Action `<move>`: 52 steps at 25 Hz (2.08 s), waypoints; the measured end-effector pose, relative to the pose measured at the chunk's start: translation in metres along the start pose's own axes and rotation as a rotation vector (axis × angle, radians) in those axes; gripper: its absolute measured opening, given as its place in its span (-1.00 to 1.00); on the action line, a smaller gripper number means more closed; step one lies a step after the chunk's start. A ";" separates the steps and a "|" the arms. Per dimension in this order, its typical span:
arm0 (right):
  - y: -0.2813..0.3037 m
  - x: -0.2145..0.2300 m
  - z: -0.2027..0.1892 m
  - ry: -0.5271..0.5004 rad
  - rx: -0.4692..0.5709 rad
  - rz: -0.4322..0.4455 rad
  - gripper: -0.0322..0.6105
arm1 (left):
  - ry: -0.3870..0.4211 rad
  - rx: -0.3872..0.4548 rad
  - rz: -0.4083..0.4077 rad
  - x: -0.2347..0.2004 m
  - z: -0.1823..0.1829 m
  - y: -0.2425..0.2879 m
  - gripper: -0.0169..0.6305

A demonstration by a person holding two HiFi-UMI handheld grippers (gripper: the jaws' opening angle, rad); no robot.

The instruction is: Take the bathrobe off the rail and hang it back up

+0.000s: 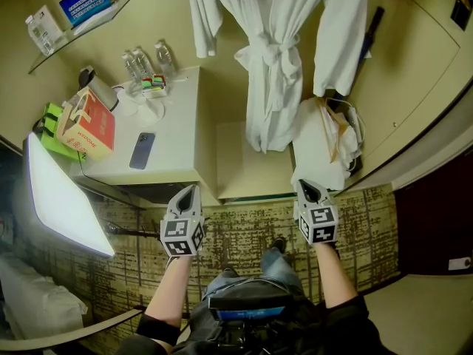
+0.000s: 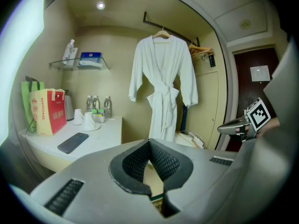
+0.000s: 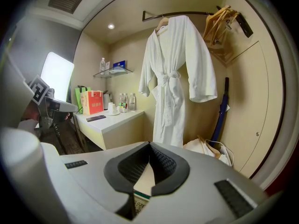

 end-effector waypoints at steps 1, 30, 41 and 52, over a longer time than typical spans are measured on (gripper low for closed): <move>0.003 0.001 0.000 0.000 0.001 0.003 -0.82 | 0.001 0.003 -0.001 0.000 0.001 0.003 -0.95; 0.047 0.086 0.316 -0.359 0.510 0.076 -0.70 | 0.167 0.313 -0.107 0.057 0.236 0.162 -0.95; 0.000 0.088 0.552 -0.645 0.742 -0.290 -0.43 | 0.252 0.651 -0.286 0.065 0.452 0.205 -0.95; 0.000 0.096 0.702 -0.898 0.714 -0.641 -0.15 | 0.295 0.897 -0.401 0.095 0.631 0.202 -0.95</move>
Point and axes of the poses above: the fingertips, and each gripper's own axes: y forward along the fingers, x to its right, z out of its top, the point moved 5 cm from there along -y, backward along the fingers
